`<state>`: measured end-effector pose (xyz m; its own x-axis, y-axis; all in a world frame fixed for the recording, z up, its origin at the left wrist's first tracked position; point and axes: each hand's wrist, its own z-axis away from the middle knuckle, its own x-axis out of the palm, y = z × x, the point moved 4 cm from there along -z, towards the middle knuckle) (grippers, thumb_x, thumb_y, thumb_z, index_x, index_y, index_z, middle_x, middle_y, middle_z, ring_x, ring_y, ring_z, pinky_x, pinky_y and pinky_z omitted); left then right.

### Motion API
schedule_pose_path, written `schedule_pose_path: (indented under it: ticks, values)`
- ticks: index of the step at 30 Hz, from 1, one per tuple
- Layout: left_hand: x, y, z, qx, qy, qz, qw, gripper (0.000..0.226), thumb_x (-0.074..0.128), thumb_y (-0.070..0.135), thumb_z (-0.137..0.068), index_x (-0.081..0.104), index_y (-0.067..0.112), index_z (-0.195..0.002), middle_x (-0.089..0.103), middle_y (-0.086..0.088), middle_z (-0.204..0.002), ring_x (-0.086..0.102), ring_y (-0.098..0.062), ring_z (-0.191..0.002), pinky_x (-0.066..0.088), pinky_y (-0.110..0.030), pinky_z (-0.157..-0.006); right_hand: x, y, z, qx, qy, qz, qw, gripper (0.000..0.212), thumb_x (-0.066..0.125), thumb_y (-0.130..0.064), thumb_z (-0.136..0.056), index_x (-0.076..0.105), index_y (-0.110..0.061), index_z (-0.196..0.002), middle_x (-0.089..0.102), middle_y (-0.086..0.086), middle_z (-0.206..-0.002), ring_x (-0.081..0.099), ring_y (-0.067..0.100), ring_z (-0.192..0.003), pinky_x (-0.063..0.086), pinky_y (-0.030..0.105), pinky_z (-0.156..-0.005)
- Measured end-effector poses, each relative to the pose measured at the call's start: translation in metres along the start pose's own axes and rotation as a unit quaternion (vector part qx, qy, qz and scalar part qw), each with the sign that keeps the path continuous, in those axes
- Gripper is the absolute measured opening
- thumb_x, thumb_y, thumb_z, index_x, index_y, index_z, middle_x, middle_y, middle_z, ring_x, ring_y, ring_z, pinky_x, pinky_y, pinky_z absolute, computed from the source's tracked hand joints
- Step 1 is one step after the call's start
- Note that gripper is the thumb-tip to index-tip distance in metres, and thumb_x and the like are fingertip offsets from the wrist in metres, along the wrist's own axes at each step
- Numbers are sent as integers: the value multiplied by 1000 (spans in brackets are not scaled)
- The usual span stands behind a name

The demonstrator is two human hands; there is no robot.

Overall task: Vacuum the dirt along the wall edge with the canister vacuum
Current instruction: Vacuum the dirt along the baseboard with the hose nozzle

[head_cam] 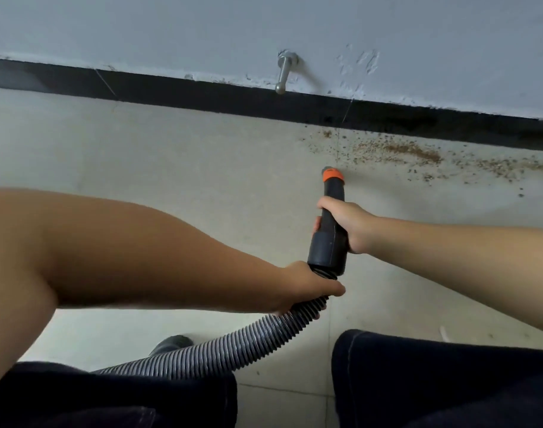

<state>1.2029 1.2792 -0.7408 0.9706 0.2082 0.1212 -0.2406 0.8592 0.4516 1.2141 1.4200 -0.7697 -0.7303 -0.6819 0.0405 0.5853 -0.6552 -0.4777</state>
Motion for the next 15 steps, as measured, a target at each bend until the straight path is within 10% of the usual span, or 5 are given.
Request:
schedule_pose_path:
  ticks: [7,15]
  values:
    - [12,18,2,7,-53,-71,996,27,70,29,-85,53,10,-92,59,-4,-73,59,-14,-55,50,-19,-46,-35,8,16,17,13,-129,991,22,57,-18,-88,41,-12,-102,55,4,-61,56,17,-46,51,27,-55]
    - [8,2,-1,-6,-39,7,999,24,70,26,-83,53,11,-93,56,-5,-76,57,-16,-60,52,-26,-57,-4,2,6,3,-35,-16,999,15,57,-20,-86,47,-9,-83,57,5,-53,56,20,-47,53,27,-55]
